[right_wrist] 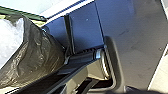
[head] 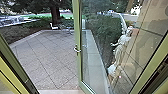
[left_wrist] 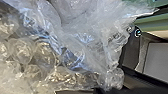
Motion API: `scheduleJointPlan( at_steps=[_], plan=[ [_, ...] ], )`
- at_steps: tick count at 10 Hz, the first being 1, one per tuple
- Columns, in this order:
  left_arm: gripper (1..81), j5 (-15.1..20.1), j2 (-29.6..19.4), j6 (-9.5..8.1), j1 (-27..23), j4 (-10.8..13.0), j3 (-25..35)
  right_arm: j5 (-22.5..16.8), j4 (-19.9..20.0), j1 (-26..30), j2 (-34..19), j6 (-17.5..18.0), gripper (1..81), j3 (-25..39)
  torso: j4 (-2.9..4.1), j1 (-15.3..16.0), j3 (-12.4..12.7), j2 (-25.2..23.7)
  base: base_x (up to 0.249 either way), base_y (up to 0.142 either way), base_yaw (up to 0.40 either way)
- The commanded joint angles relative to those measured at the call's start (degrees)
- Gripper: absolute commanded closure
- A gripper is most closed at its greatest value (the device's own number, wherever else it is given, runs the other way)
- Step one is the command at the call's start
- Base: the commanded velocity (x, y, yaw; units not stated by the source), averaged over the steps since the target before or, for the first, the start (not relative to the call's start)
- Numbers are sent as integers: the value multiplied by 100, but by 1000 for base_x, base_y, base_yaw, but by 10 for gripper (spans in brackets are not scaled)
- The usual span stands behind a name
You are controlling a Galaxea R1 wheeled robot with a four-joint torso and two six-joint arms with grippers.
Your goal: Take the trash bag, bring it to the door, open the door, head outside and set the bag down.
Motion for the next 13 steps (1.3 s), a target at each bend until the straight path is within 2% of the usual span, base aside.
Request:
scheduleJointPlan(
  at_steps=[1, 2, 3, 4, 5, 7, 13],
  plan=[
    [811, 448, -61, 9, -181, -2, 47, -148, -61, 209, 8, -8, 10, 42, 0, 0, 0, 0, 93, 0, 0],
    [811, 448, -70, 9, -181, -10, 47, -148, -61, 209, 8, -8, 10, 42, 0, 0, 0, 0, 93, 0, 0],
    [811, 448, -70, 9, -181, -10, 47, -140, -61, 209, 8, 1, 10, 42, 0, 0, 441, 0, 93, 0, 0],
    [811, 448, -70, 9, -181, -10, 47, -148, -61, 209, 8, -8, 10, 42, 0, 0, 581, 0, 93, 0, 0],
    [811, 448, -61, 9, -181, -2, 47, -148, -61, 209, 8, 1, 10, 42, 0, 2, 105, 0, 93, 0, 0],
    [811, 448, -70, 9, -190, -2, 47, -148, -61, 209, 8, -8, 10, 42, 0, -2, 378, -2, 92, 0, 0],
    [811, 448, -70, 9, -181, -2, 47, -148, -61, 209, 8, -8, 10, 42, 0, -4, 424, -2, 74, 0, 0]
  ],
)
